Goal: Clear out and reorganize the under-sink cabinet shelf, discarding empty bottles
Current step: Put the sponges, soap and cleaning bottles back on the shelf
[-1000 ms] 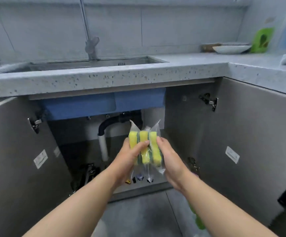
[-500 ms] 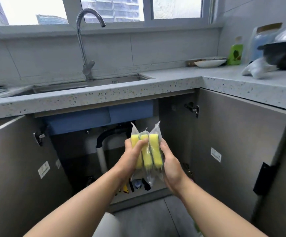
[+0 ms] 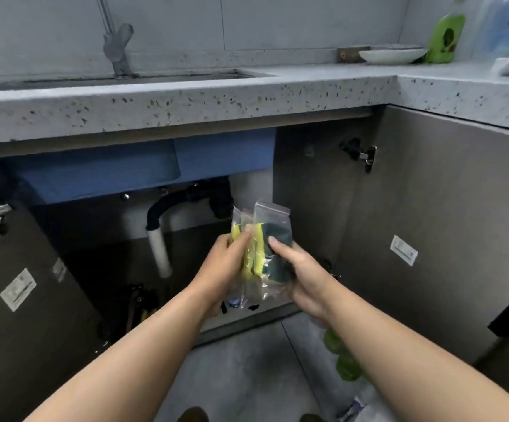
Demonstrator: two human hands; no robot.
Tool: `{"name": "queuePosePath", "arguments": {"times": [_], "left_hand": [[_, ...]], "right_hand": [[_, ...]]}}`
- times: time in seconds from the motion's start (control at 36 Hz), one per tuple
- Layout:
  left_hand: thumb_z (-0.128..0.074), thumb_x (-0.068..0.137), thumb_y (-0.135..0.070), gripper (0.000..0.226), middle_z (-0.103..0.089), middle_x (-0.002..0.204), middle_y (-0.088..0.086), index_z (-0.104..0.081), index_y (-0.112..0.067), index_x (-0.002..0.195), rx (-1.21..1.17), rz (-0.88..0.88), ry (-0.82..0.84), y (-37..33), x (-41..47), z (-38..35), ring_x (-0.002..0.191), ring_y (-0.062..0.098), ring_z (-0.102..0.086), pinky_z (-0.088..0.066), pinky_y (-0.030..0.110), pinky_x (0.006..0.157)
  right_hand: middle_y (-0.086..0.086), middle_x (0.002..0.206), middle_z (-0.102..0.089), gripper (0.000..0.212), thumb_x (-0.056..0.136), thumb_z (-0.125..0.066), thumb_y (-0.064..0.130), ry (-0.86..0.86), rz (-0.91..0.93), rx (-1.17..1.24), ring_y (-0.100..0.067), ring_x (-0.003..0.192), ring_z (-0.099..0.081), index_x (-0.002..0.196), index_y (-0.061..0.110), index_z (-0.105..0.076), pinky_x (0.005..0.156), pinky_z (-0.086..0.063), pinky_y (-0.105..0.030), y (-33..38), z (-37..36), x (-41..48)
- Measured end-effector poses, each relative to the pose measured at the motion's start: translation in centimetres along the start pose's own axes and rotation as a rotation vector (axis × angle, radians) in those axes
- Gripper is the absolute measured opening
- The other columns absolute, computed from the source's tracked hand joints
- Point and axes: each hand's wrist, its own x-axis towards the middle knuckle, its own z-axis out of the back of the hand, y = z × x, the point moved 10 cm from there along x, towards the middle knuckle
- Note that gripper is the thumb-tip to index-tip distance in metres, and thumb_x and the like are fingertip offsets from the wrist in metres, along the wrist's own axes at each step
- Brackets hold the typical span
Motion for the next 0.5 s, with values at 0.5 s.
{"name": "queuePosePath", "arguments": {"times": [0.5], "left_hand": [[-0.072,0.086,-0.051,0.037,-0.074,0.122,0.004,-0.076,-0.030,0.117,-0.276,0.431,0.256,21.1,16.4,-8.7,0.113,0.022,-0.071,-0.050,0.046,0.105]], "right_hand": [[-0.004,0.104,-0.077,0.023,0.089,-0.068,0.033,-0.361,-0.259,-0.263,-0.025,0.099,-0.074,0.108,0.020,-0.068,0.089,-0.059,-0.044,-10.1,19.5,13.0]]}}
